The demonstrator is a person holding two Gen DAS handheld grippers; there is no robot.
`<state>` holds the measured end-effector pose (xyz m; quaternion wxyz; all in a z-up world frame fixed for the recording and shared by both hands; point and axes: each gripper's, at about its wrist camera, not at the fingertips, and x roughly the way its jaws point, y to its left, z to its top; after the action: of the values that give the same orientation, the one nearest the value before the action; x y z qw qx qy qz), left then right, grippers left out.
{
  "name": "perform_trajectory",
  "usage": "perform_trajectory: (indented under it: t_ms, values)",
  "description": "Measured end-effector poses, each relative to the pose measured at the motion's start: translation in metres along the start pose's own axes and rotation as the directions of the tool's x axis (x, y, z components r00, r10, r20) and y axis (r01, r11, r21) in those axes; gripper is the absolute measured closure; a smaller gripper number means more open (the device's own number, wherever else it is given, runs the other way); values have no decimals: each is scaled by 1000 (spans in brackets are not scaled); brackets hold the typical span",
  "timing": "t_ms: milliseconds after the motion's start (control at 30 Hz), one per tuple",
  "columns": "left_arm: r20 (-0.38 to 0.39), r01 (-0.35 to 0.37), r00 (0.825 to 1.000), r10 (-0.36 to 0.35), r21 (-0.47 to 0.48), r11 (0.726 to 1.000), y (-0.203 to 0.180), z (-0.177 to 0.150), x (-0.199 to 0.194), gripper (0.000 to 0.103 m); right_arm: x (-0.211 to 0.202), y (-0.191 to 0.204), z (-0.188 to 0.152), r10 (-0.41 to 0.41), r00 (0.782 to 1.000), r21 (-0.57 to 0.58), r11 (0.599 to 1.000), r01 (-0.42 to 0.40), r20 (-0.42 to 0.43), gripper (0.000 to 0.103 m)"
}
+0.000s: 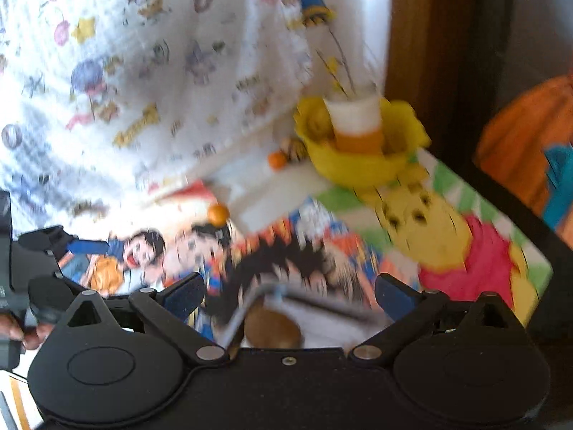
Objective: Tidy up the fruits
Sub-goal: 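Grasp a small orange fruit with the left tool while the right tool approaches another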
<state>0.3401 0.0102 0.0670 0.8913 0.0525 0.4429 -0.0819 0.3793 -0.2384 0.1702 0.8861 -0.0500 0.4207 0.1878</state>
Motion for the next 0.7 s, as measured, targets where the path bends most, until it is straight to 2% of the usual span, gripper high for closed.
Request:
perform_trajectory:
  t_ms: [167,367,500,700]
  values:
    - [58,-102,993,104,-34,994,7,19,24,1,37,2,43,57,997,-49,997,-55,46,2]
    - [105,-156,981,161,-55,986,15,29,52,1,90,13,76,88,994,5,996,-88,62,3]
    - [145,-171,974,173,-30,985,8,26,68,1,127,19,84,107,991,36,993,-110,75,10]
    - [179,-198,964,195,-3,980,-4,27,91,7,181,23,83,118,992,86,989,-122,50,21]
